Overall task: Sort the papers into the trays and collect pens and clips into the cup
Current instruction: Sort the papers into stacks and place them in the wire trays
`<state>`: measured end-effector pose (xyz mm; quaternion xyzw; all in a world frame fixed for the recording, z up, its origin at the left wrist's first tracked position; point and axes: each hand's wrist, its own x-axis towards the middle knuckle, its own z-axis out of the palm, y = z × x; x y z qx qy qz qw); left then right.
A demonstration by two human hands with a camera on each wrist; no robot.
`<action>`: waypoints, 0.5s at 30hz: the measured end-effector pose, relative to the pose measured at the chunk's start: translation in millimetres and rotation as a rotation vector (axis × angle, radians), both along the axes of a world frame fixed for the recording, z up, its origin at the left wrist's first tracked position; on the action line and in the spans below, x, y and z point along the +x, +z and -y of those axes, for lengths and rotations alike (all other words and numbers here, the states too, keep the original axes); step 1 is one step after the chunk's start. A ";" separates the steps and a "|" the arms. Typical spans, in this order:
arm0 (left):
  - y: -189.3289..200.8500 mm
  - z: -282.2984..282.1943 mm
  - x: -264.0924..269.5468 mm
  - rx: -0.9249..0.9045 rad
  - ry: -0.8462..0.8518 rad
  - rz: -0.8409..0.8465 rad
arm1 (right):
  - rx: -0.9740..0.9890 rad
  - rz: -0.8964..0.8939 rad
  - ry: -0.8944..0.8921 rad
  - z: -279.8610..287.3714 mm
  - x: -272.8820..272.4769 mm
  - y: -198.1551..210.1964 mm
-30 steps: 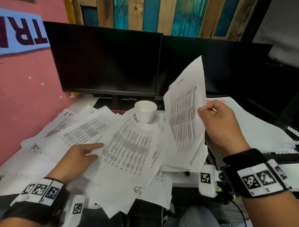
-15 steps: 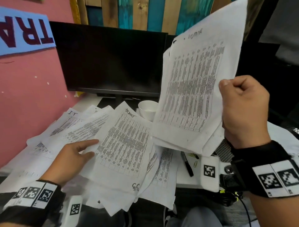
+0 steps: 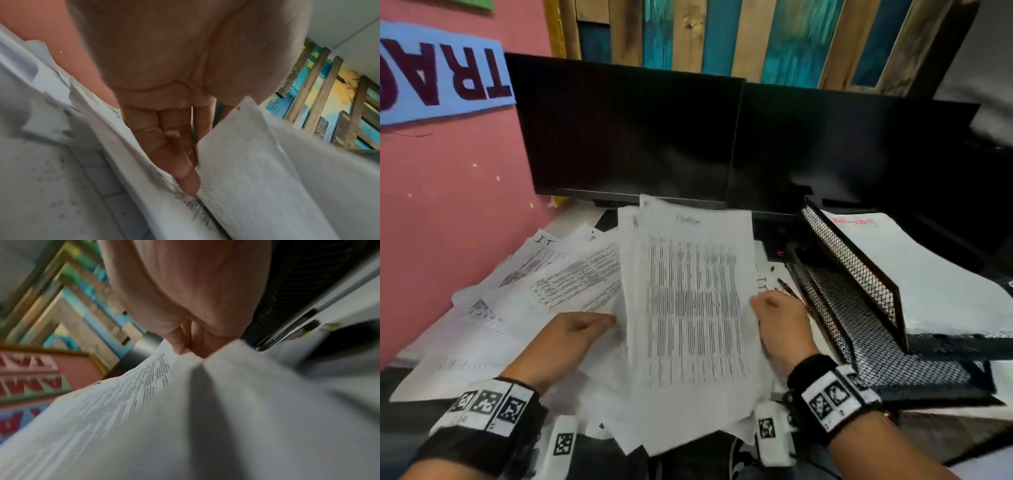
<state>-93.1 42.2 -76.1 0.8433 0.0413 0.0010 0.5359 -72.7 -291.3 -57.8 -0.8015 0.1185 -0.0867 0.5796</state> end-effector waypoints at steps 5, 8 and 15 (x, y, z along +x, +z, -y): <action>0.0 -1.2 -1.2 -0.016 0.061 -0.005 | 0.091 0.026 -0.127 13.0 9.5 -18.2; 2.0 -3.7 -2.5 0.008 0.096 0.007 | 0.192 0.029 -0.203 21.2 15.4 -14.6; 12.5 -2.4 -4.6 0.128 -0.016 -0.128 | 0.284 -0.243 0.062 21.1 5.6 -18.3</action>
